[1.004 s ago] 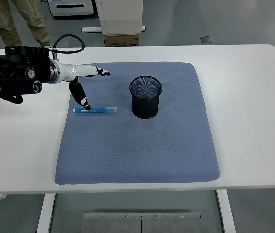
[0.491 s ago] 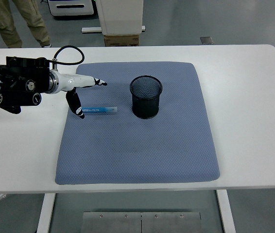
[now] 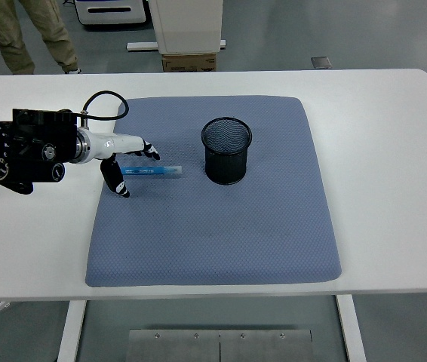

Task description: Left hand places marker in pen holder

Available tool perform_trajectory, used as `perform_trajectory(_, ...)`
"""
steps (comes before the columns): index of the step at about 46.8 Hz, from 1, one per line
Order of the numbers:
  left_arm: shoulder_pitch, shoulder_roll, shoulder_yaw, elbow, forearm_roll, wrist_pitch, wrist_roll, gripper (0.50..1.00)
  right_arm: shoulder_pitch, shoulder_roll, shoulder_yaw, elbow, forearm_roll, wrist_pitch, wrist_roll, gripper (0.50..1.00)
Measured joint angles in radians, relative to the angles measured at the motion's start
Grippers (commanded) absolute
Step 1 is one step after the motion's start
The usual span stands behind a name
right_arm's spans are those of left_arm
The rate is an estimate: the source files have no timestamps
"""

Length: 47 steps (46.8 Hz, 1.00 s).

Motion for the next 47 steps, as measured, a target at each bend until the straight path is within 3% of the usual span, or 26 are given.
perform_trajectory(8, 0.002, -0.011, -0.004, 0.004, -0.002, 0.007, 0.000, 0.774, -0.001, 0.000, 0.000, 0.000, 0.000, 0.000, 0.000, 1.000)
perform_trajectory(19, 0.002, -0.029, -0.006, 0.007, -0.003, 0.061, 0.002, 0.774, -0.001, 0.000, 0.000, -0.001, 0.000, 0.000, 0.000, 1.000)
perform_trajectory(29, 0.007, -0.050, -0.007, 0.010, -0.011, 0.070, 0.004, 0.698, -0.001, 0.000, 0.000, -0.001, 0.000, 0.000, 0.000, 1.000)
perform_trajectory(47, 0.032, -0.069, -0.006, 0.041, -0.014, 0.073, 0.008, 0.654, 0.000, 0.000, 0.000, 0.000, 0.000, 0.000, 0.000, 1.000)
